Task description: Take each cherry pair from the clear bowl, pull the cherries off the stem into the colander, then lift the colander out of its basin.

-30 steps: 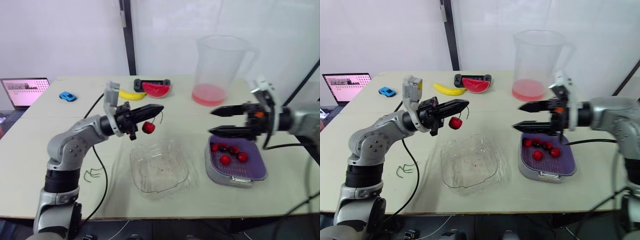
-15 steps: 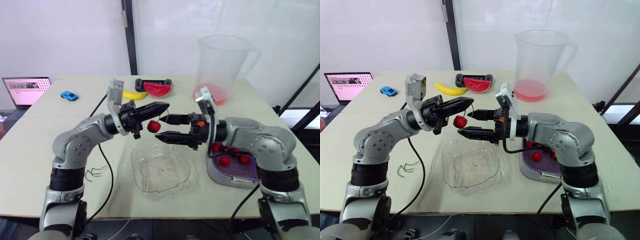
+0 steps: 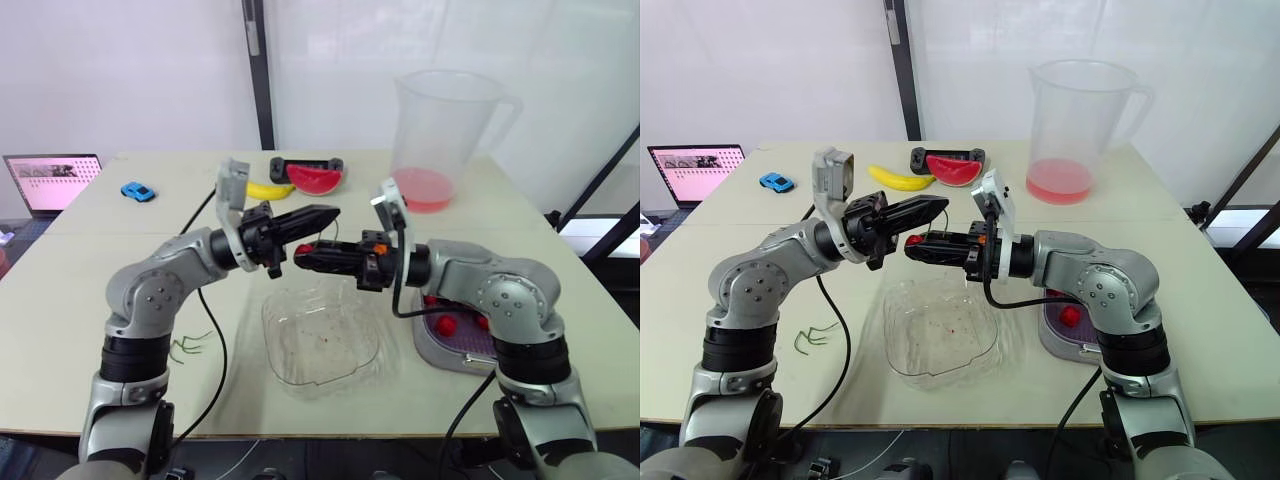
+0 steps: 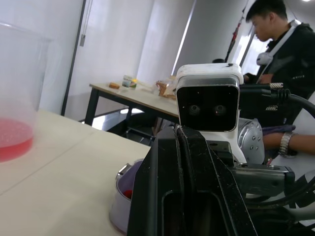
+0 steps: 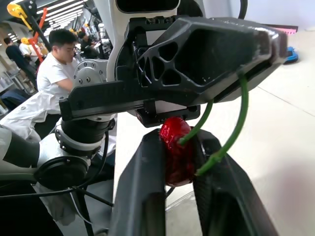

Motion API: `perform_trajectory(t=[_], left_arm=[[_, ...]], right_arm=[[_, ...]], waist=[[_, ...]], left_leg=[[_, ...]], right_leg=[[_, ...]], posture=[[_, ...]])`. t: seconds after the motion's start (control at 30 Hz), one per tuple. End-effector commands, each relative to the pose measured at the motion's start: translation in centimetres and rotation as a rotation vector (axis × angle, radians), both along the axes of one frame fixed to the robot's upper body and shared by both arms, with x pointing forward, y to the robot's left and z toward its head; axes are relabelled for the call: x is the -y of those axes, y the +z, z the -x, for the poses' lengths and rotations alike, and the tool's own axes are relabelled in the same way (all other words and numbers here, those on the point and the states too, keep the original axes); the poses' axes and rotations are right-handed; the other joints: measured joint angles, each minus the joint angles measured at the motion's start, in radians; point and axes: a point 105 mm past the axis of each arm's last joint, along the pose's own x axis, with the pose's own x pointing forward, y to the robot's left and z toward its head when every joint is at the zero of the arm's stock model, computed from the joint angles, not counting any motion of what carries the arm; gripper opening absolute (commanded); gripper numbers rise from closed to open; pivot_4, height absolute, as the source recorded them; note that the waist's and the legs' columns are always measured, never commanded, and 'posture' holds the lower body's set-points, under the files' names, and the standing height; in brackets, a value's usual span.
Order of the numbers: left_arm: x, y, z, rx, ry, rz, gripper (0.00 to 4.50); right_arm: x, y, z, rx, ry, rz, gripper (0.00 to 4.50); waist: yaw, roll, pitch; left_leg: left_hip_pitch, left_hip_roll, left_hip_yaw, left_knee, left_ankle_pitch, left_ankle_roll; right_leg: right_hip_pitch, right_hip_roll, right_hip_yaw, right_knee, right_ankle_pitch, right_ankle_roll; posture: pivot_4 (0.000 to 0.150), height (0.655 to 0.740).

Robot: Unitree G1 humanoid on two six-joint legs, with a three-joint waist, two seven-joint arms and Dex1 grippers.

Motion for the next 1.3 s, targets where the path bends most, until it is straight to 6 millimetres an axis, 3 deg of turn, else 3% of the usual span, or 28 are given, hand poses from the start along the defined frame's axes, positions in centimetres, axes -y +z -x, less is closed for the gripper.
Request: perform_trajectory(t=[0.03,0.4,0.67,0.8,1.03,1.13,1.2,1.3], left_arm=[[0.4,1.0,0.9,0.056,-0.033,0.001,0.00],[0.4,1.2,0.7,0.067,-0.025,0.005,0.00],[0.6,1.1,0.7,0.069,-0.029,0.009,0.00],[0.2,1.0,0.6,0.069,-0.010,-0.001,0.00],[-1.2,0.7,0.3,0.063,0.042,-0.016,0.00],[-1.5,0.4,0.2,0.057,0.053,-0.021,0.00],[-1.6,0.1,0.3,0.053,0.059,-0.031,0.00],[-1.7,-0.3,0.3,0.049,0.061,-0.038,0.00]], right_arm=[[0.1,0.9,0.4,0.049,0.008,-0.004,0.19],[1.1,-3.3,1.4,-0.003,0.054,0.226,0.19],[2.3,-4.2,1.4,-0.010,0.046,0.289,0.19],[5.6,-2.2,0.5,0.033,-0.050,0.291,0.19],[13.9,1.0,-0.7,0.118,-0.292,0.445,0.19],[17.2,0.5,-1.0,0.128,-0.370,0.582,0.19],[19.4,-0.9,-0.7,0.098,-0.389,0.703,0.19],[20.0,-2.5,-0.3,0.057,-0.359,0.750,0.19]], waist=[[0.000,0.000,0.000],[-0.001,0.000,0.000],[0.003,0.000,0.000],[0.007,0.000,0.000],[0.005,0.000,0.000],[0.005,0.000,0.000],[0.005,0.000,0.000],[0.004,0.000,0.000]], left_leg=[[0.000,0.000,0.000,0.000,0.000,0.000],[0.000,0.000,0.000,0.000,-0.002,0.004],[0.000,0.000,0.000,0.000,-0.003,0.006],[0.000,0.000,0.000,0.000,-0.003,0.006],[0.000,0.000,0.001,0.000,-0.004,0.007],[0.000,0.000,0.001,0.000,-0.004,0.007],[0.000,0.000,0.001,0.000,-0.004,0.007],[0.000,0.000,0.002,0.000,-0.004,0.007]], right_leg=[[0.000,0.000,0.000,0.000,0.000,0.000],[0.000,0.001,0.000,0.000,0.000,0.000],[0.000,0.000,0.000,0.000,0.000,0.000],[0.000,0.000,0.000,-0.001,0.000,0.000],[0.001,0.000,0.000,-0.001,0.000,0.000],[0.001,0.000,0.000,-0.001,0.000,0.000],[0.001,0.000,0.000,-0.001,0.000,0.000],[0.001,0.000,0.000,-0.002,0.000,0.000]], posture=[[0.150,0.7400],[0.150,0.7400],[0.150,0.7400],[0.150,0.7400],[0.150,0.7400],[0.150,0.7400],[0.150,0.7400],[0.150,0.7400]])
